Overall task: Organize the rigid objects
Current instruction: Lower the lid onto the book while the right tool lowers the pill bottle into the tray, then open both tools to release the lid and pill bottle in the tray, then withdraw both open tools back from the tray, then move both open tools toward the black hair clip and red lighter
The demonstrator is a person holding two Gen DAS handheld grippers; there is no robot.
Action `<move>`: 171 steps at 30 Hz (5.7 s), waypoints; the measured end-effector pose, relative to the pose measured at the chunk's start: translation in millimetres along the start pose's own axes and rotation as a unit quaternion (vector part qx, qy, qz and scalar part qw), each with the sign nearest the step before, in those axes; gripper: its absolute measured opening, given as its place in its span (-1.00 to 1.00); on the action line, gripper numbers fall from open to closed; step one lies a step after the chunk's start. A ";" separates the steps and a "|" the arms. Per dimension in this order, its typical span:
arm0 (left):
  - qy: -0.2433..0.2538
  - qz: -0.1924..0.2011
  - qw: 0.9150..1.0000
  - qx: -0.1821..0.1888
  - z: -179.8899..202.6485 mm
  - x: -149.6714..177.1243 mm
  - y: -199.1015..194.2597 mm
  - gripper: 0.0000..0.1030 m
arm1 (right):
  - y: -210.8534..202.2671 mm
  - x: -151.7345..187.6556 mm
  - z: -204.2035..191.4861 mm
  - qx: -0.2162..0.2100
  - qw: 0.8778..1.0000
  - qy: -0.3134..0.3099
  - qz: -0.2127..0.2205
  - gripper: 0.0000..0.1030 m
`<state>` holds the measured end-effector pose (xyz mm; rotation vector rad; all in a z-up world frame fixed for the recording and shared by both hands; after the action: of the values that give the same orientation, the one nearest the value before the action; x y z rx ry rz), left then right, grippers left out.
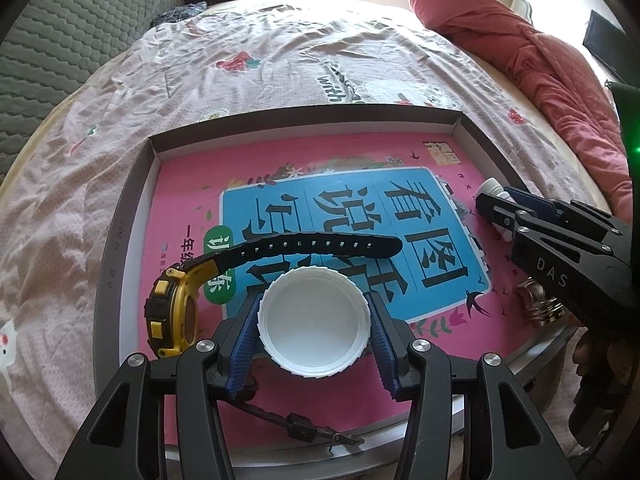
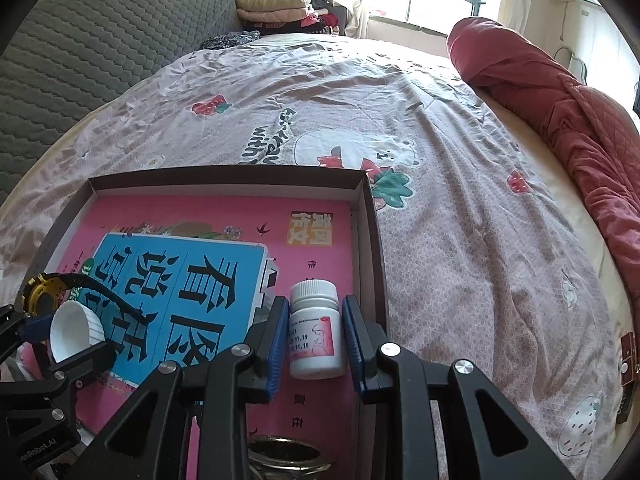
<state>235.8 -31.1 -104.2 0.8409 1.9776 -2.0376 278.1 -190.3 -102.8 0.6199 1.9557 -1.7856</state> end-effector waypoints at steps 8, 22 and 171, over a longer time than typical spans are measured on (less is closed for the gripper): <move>0.000 0.005 1.000 -0.009 0.2 1.1 -0.4 0.04 | 0.4 1.5 -2.9 0.002 1.000 -0.008 0.000 -0.44; -0.015 0.012 1.000 -0.003 0.9 5.6 -10.3 0.28 | -16.8 -5.2 -4.0 -0.014 0.999 -0.005 0.028 0.04; -0.018 0.010 1.000 -0.006 21.8 121.4 -124.2 0.47 | -143.2 110.9 -14.8 -0.088 0.993 -0.049 0.057 0.05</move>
<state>67.9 -9.1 -59.8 0.8135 1.9534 -2.0136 104.5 -181.6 -49.9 0.5613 1.9446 -1.5273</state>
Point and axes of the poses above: each gripper's, at about its wrist camera, not at the fingertips, and y roughly the way its jaws point, z to its right, x to its underside, the point moved 6 cm from there along y, roughly the way its jaws point, and after that the axes turned 13 degrees about y, right-handed, at the moved point
